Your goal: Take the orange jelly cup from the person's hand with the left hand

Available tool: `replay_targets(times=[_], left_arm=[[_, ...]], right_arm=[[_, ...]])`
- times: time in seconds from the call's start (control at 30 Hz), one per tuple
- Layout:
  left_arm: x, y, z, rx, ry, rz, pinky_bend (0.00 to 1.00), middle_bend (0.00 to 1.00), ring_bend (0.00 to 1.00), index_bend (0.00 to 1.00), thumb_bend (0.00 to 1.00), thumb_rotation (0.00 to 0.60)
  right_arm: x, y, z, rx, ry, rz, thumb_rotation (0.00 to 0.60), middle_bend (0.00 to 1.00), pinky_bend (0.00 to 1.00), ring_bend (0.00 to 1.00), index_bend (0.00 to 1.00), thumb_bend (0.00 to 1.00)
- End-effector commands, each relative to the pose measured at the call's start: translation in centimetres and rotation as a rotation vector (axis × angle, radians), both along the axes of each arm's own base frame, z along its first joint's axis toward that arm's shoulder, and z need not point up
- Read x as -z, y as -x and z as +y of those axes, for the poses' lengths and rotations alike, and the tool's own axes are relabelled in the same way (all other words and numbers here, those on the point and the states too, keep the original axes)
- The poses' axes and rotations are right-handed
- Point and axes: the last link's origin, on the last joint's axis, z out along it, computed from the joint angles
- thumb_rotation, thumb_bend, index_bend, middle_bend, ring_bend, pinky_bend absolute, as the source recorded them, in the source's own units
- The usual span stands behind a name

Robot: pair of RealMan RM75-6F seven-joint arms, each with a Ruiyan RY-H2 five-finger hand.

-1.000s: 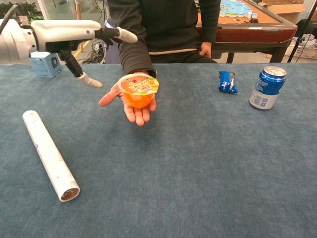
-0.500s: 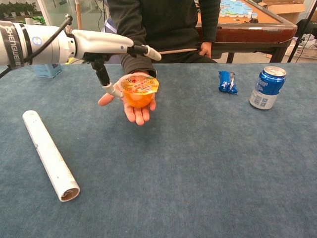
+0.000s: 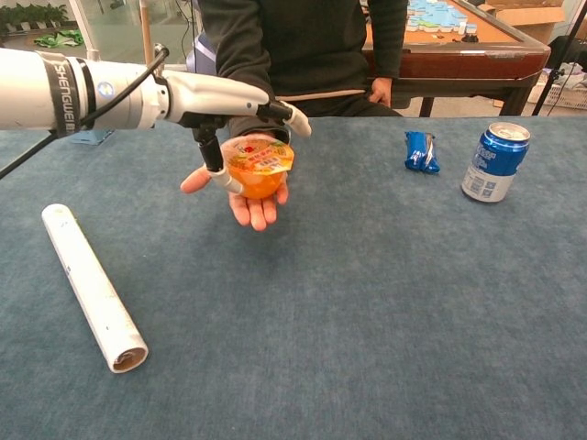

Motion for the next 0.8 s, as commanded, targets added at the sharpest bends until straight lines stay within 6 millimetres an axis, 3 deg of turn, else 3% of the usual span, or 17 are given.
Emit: replay_targets(times=[0.03, 0.37, 0.53, 0.8], left_arm=[[0.3, 0.0, 0.1, 0.000, 0.001, 0.012, 0.10, 0.04, 0.11, 0.16, 0.17, 0.600], [0.7, 0.4, 0.4, -0.025, 0.005, 0.001, 0.35, 0.21, 0.28, 0.31, 0.17, 0.600], [0.5, 0.5, 0.6, -0.029, 0.004, -0.026, 0.54, 0.30, 0.38, 0.37, 0.17, 0.600], [-1.3, 1.2, 0.1, -0.012, -0.020, -0.069, 0.57, 0.34, 0.39, 0.41, 0.17, 0.600]], right_arm=[[-0.1, 0.1, 0.1, 0.004, 0.004, 0.000, 0.600, 0.00, 0.06, 0.00, 0.02, 0.01], [-0.1, 0.5, 0.3, 0.014, 0.008, -0.007, 0.600, 0.00, 0.06, 0.00, 0.02, 0.01], [-0.1, 0.5, 0.3, 0.012, 0.011, -0.008, 0.600, 0.00, 0.06, 0.00, 0.02, 0.01], [0.1, 0.4, 0.1, 0.008, 0.006, -0.010, 0.600, 0.00, 0.06, 0.00, 0.02, 0.01]])
